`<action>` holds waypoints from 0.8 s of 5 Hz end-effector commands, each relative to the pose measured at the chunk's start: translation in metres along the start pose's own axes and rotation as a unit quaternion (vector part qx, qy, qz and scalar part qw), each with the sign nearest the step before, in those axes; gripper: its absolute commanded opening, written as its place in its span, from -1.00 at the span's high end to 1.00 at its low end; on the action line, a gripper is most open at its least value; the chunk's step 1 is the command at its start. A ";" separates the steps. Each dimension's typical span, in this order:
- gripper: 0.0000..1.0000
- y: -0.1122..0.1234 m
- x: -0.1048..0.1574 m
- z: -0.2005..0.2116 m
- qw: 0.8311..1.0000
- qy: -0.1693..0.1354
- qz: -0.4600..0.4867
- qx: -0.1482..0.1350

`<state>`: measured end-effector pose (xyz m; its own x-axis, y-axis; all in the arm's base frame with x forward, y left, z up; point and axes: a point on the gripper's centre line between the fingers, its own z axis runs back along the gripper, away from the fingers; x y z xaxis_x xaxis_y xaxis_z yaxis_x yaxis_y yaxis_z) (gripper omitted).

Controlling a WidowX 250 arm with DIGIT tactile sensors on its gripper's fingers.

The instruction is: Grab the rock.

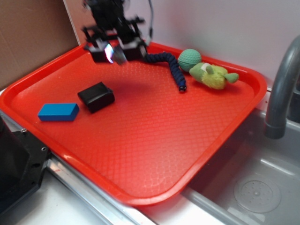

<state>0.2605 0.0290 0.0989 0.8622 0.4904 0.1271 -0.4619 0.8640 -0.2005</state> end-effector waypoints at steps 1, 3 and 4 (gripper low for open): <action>1.00 -0.010 -0.005 0.108 0.997 0.043 -0.071 -0.003; 1.00 -0.024 -0.022 0.132 0.992 0.028 -0.120 0.015; 1.00 -0.028 -0.029 0.123 0.988 0.009 -0.151 0.023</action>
